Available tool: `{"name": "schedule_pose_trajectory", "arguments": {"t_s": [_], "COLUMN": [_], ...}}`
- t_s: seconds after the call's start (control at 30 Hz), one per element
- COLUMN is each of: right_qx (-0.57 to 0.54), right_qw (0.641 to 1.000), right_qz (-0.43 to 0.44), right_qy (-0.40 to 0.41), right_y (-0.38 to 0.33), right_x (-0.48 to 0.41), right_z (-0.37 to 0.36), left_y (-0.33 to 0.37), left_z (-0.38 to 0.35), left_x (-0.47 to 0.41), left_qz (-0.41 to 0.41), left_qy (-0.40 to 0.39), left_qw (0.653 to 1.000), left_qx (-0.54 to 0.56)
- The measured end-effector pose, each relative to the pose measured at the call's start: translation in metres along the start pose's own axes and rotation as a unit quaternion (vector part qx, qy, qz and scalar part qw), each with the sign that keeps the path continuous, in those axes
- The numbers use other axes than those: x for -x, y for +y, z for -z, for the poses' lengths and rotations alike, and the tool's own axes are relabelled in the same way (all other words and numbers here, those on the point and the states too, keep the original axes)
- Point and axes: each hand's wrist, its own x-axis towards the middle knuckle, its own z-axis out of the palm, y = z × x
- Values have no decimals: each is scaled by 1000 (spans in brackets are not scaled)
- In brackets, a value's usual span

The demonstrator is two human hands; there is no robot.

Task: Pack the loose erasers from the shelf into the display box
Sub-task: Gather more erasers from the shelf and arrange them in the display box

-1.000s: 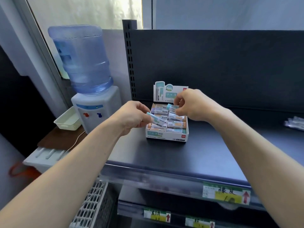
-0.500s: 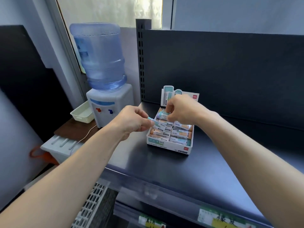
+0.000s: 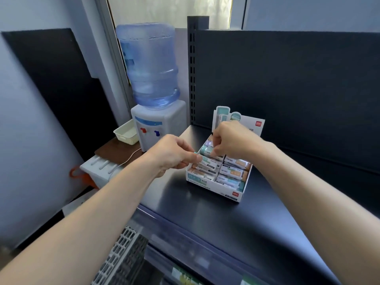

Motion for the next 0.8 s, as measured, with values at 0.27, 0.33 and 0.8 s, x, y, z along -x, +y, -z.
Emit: {"name": "schedule_pose_trajectory", "arguments": {"t_s": [0.27,0.33,0.8], "right_qx": [-41,-45,-42], "right_qw": [998,997,994], "right_qz": [-2,1,-42], "right_qy": [46,61,91], "right_y": [13,15,12], "right_x": [4,6,31], "right_z": [7,9,23], "left_y": [6,6,19], "left_z": [-12,-15,-8], "left_x": [-6,-8,-3], "left_qz": [-3,-5,-98], "left_qy": [41,45,90], "left_qw": [998,997,989], "left_qx": [-39,-55,-69]}}
